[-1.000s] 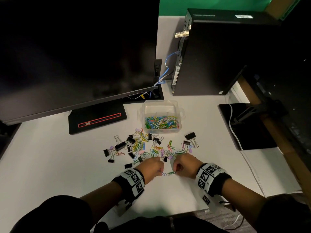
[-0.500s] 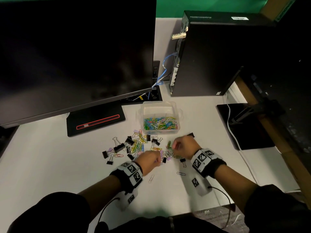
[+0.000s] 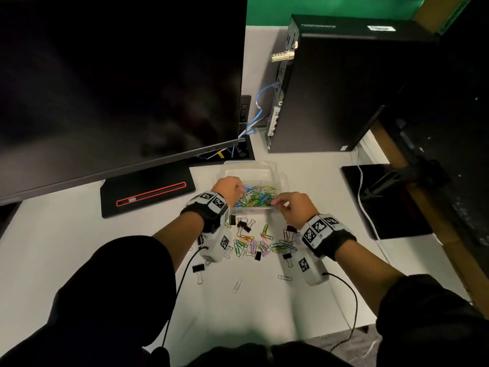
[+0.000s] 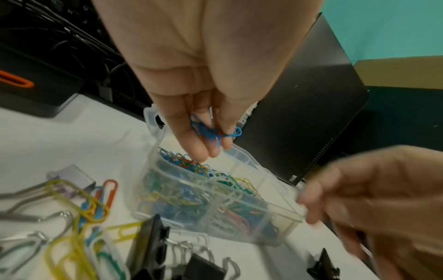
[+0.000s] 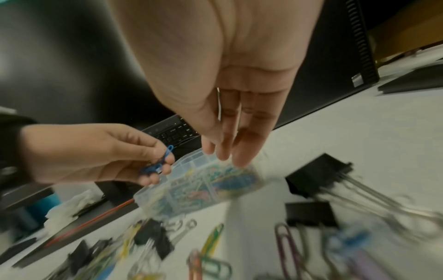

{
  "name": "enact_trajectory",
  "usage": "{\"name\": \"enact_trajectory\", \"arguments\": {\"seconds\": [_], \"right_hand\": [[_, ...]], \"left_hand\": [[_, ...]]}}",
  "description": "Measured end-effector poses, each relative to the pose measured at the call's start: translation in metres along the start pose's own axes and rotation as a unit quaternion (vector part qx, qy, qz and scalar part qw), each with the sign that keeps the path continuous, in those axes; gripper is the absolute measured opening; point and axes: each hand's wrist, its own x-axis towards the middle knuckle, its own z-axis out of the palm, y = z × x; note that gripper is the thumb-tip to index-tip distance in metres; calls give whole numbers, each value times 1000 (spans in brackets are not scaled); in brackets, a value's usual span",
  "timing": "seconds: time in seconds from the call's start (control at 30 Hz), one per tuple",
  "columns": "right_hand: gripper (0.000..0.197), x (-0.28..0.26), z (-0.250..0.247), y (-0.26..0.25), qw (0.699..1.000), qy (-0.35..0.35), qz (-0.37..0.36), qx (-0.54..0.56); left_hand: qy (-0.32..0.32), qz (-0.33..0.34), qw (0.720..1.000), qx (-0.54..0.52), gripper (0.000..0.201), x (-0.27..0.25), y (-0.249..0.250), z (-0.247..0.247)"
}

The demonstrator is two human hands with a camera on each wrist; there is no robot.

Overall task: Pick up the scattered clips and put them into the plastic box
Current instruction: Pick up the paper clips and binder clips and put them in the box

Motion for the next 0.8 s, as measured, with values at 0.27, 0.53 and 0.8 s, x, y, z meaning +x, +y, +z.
{"name": "enact_trajectory", "arguments": {"seconds": [0.27, 0.53, 0.8], "right_hand": [[33, -50, 21, 25, 982, -134, -65, -114], [68, -29, 26, 13, 960, -201, -112, -157], [68, -32, 31, 23, 948, -224, -122, -192]], "left_hand": [[7, 103, 993, 53, 37, -20, -15, 3], [-128, 197, 950, 207, 48, -77, -34, 25], [-151, 178, 938, 258, 73, -77, -42, 51]]}}
